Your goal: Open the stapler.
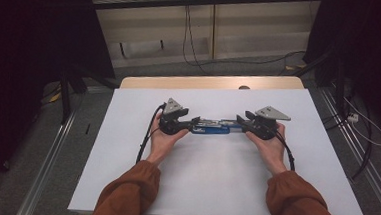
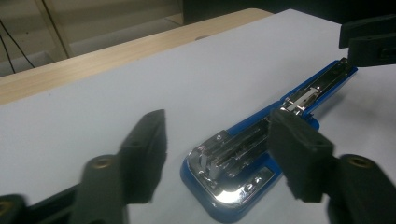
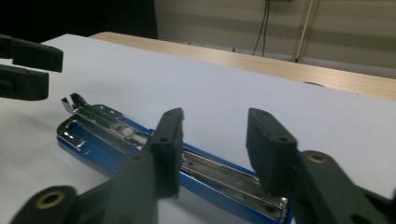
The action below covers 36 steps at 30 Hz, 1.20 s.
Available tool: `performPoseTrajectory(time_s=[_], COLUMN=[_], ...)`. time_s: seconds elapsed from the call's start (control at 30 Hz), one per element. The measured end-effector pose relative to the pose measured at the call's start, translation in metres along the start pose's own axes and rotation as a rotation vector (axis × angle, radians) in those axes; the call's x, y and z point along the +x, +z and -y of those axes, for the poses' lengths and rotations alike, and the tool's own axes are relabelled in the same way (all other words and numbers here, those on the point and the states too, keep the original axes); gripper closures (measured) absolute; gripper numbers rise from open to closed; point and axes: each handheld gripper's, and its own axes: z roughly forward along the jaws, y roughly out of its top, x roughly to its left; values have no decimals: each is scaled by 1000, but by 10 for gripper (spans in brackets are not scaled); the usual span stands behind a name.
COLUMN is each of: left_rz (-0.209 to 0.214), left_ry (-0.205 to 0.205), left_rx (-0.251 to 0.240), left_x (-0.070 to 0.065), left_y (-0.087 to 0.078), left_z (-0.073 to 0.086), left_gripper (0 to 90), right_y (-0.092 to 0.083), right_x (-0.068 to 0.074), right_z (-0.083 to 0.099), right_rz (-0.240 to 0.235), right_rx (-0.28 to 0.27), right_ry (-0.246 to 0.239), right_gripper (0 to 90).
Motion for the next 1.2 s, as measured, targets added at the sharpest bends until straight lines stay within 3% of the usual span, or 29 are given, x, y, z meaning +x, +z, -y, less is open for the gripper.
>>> performPoseTrajectory(time_s=[0.03,0.1,0.2,0.23,0.37,0.4,0.6,0.83,1.0,1.2], left_rz=[-13,-24,-24,-20,-2,1,14,-15,-40,-48], left_ry=[0,-6,-6,-9,-17,-11,-2,-37,-28,-50], left_rx=[17,44,55,50,34,33,38,-36,-11,-14], left_x=[0,-1,0,0,0,-1,-2,5,6,8], left_y=[0,0,-1,-2,-7,-8,-20,-43,-59,-76], left_z=[0,1,1,1,0,1,6,10,19,29], left_gripper=[219,172,117,83,46,46,44,44,46,48], right_y=[0,0,-1,-2,-6,-8,-16,-29,-36,-40], right_x=[0,0,-1,-1,-2,-5,-11,-15,-15,-18], right_z=[-1,-1,-1,-1,-1,-2,-1,-3,-2,1], right_rz=[-10,-16,-16,-12,-8,-1,0,-3,-16,-14], right_rx=[-1,3,11,18,18,12,-1,-19,-16,9], right_ry=[8,12,19,12,3,13,29,-16,-28,-28], right_gripper=[421,390,287,213,164,117,89,75,73,81])
